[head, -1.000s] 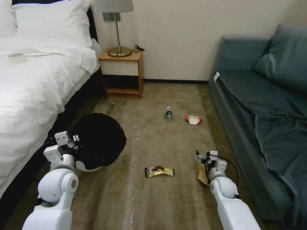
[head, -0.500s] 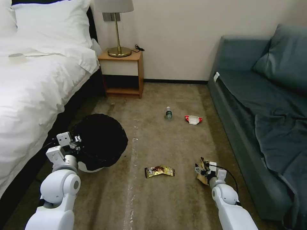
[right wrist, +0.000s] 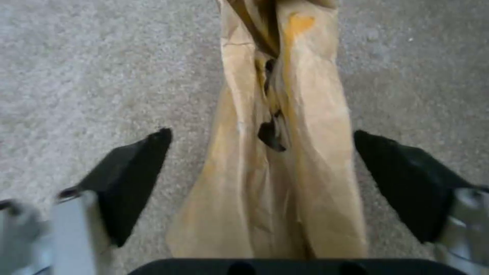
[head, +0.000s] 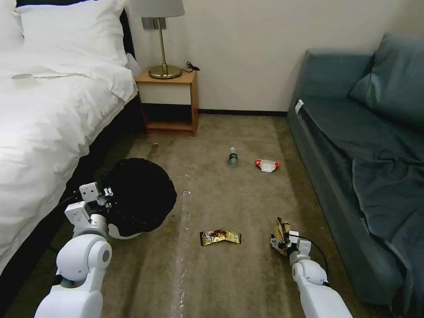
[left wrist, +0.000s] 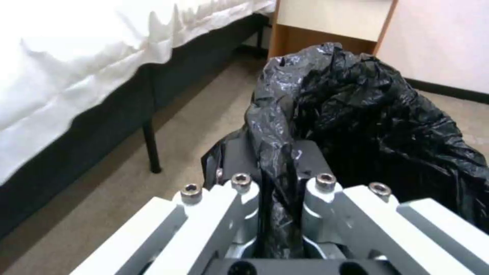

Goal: Pick up the trash bin, then pick up the garbage on the floor and place it into the trash bin.

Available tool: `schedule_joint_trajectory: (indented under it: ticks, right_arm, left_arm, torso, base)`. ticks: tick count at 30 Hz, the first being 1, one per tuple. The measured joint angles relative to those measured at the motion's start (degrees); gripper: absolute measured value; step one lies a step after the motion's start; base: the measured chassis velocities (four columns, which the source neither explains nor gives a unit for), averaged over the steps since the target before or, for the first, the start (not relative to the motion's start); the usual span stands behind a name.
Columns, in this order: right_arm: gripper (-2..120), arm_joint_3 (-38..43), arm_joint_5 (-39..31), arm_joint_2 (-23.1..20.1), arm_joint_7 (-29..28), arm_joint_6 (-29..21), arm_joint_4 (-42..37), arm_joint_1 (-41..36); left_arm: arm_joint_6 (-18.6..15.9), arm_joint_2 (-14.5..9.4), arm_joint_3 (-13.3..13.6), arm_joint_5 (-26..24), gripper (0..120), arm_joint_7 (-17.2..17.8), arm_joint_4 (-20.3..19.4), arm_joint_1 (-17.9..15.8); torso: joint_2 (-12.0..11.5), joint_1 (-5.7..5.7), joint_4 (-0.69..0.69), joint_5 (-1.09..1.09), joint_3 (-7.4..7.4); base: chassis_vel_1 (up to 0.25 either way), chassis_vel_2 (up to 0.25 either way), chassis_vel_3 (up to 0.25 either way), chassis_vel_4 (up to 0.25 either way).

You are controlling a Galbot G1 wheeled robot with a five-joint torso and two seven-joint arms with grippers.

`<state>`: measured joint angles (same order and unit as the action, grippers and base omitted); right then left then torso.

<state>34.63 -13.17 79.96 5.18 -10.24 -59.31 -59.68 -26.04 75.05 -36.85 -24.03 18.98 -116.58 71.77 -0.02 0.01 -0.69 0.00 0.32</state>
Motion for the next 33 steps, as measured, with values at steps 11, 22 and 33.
schedule_joint_trajectory:
  ticks: [11,22,33]
  right_arm:
    - [51,1.9,0.7,-0.2,1.0,2.5,0.8,-0.2]
    - [7,2.4,1.2,-0.2,0.4,3.8,0.0,-0.9]
    - [0,2.0,1.8,0.0,0.3,4.8,-1.5,-1.3]
  left_arm:
    - [0.2,0.2,1.5,0.4,6,-0.1,0.8,-0.8]
    - [0.2,0.3,1.8,0.7,6,-0.1,1.1,-0.8]
    - [0.4,0.8,2.3,1.1,6,-0.1,1.5,-0.9]
  torso:
    - [0.0,0.00,0.00,-0.01,0.00]
    - [0.0,0.00,0.00,-0.01,0.00]
    - [0.0,0.00,0.00,-0.01,0.00]
  base:
    - [0.000,0.000,0.000,0.000]
    - [0.000,0.000,0.000,0.000]
    - [0.000,0.000,0.000,0.000]
